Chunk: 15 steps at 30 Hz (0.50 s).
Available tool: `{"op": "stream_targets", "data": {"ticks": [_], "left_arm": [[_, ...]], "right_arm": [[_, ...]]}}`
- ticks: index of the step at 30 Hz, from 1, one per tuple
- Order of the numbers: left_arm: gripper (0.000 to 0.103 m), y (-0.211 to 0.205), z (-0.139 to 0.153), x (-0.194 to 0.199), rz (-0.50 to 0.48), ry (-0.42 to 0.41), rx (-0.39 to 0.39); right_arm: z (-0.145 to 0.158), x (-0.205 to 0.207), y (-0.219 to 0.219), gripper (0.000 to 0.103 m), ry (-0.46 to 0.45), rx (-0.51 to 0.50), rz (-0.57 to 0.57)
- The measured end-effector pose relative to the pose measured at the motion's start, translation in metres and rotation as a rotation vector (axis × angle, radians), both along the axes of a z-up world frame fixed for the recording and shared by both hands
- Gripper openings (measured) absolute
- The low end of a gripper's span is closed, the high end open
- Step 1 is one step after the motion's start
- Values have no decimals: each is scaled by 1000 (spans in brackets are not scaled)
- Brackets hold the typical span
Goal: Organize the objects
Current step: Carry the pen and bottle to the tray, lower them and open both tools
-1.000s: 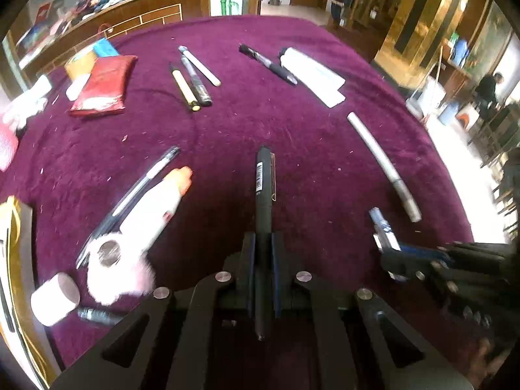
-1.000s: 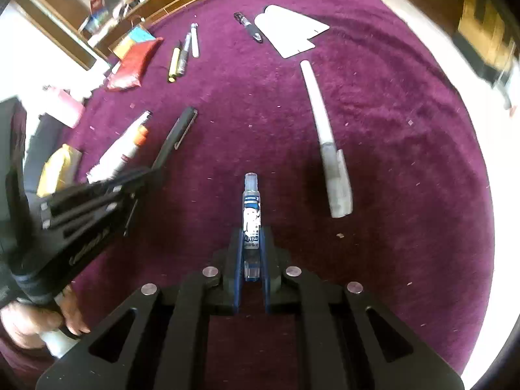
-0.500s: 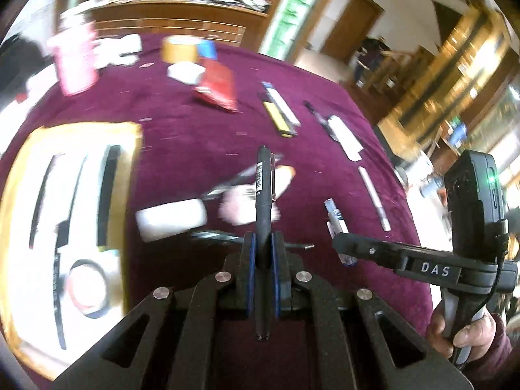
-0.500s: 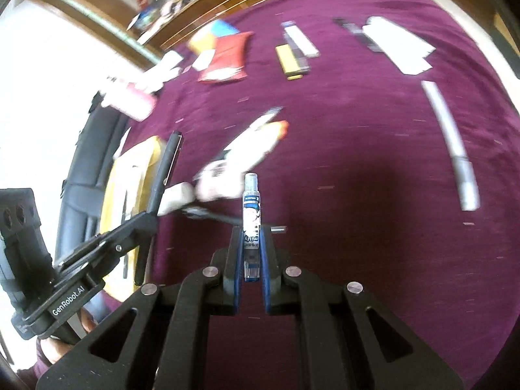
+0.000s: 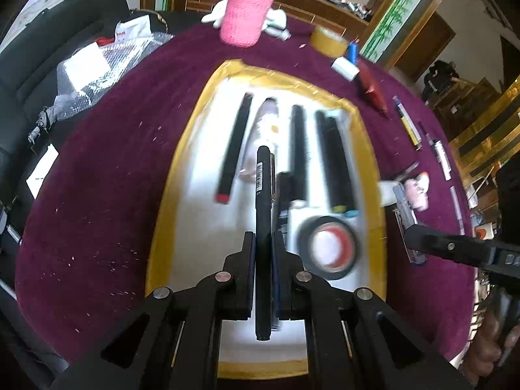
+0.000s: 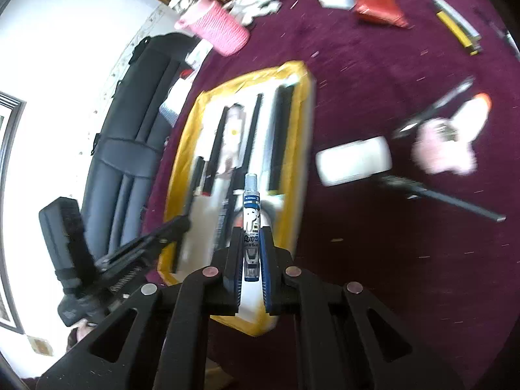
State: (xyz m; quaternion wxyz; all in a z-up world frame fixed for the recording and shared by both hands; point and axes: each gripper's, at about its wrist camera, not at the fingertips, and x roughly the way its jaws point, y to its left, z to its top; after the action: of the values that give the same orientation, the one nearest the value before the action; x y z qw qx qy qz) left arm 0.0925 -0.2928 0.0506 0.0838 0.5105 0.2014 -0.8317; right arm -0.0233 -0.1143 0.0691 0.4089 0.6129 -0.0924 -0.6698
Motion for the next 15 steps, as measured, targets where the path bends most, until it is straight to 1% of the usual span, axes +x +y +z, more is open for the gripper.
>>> {"op": "stream_targets", "data": {"ticks": [2,4,8,10,12,15], "left_arm": [[7,-3,-10,0,-18,-24,2],[6,-2,-19,-1,-42,-48,13],[7,-2,-30,-5,-69,-77,15],[7,-5,-32,-6,-65,-83,19],[8,-9,-32,-5,-68,-83,40],[15,-15,-23,-1,-61,-67,67]], "right_arm": [[-7,3,-16,8,-25,0,2],[-11,7,-30,8,-28,11,5],[-18,10,-45,8,-43,22,-5],[-21,10,-49,8,-55,25,-12],[-22,10,-55,8,-56,32,-15],[-24,10,-65,8,-61,38,-12]]}}
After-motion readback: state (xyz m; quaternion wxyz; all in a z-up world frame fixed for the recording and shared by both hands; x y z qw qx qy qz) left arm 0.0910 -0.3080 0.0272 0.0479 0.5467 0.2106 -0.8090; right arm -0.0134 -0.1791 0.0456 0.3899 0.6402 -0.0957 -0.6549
